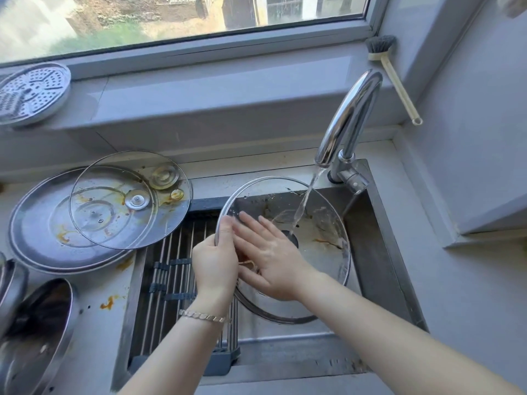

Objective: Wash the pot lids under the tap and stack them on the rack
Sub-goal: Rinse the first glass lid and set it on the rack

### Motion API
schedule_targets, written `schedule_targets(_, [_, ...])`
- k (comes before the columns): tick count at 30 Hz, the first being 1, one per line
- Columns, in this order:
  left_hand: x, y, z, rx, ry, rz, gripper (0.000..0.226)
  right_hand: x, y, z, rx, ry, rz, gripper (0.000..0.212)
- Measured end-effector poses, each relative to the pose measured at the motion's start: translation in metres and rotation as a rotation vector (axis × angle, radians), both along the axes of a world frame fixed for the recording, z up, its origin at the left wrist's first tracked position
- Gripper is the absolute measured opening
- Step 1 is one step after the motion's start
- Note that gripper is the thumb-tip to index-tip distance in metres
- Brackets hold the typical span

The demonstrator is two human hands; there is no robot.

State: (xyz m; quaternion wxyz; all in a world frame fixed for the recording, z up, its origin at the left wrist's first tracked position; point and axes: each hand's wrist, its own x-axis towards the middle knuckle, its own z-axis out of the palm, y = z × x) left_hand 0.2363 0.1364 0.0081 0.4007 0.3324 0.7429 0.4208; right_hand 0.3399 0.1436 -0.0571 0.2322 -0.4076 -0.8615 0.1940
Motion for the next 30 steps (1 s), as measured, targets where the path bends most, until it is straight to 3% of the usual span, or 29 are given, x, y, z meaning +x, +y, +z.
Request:
schedule_targets(5, [0.007, -0.001, 0.006, -0.032, -0.120, -0.020, 0.042, 0.025, 0.029, 0.006, -0.204, -0.126, -0.271, 0.077])
schedule_targets(10, [0.009, 0.000, 0.009, 0.029, -0.038, 0.048, 0.041, 0.042, 0.008, -0.007, -0.437, -0.170, -0.572, 0.072])
schedule_targets(14, [0.012, 0.003, 0.004, 0.096, 0.083, 0.073, 0.049, 0.031, -0.028, -0.009, -0.778, -0.133, -0.588, 0.071])
schedule_targets(16, [0.014, 0.003, -0.001, 0.096, 0.131, 0.081, 0.052, 0.021, -0.046, 0.000, -0.841, -0.187, -0.520, 0.064])
schedule_targets(20, [0.014, 0.004, -0.008, 0.059, 0.163, 0.084, 0.052, 0.023, -0.066, 0.035, -0.583, -0.157, -0.325, 0.053])
schedule_targets(22, [0.012, 0.007, -0.013, -0.014, 0.082, 0.118, 0.050, 0.037, -0.068, 0.046, -0.424, -0.198, -0.167, 0.064])
schedule_targets(24, [0.009, 0.009, -0.020, -0.145, -0.045, 0.157, 0.047, 0.051, -0.067, 0.041, -0.215, -0.216, -0.076, 0.051])
schedule_targets(26, [0.009, 0.009, -0.027, -0.291, -0.198, 0.148, 0.050, 0.065, -0.066, 0.038, -0.153, -0.158, -0.130, 0.026])
schedule_targets(28, [0.011, 0.005, -0.021, -0.440, -0.412, 0.075, 0.047, 0.077, -0.058, 0.045, -0.179, -0.110, -0.206, 0.017])
schedule_targets(30, [0.010, -0.003, -0.016, -0.640, -0.406, -0.151, 0.053, 0.089, -0.047, 0.058, -0.219, -0.151, -0.273, 0.015])
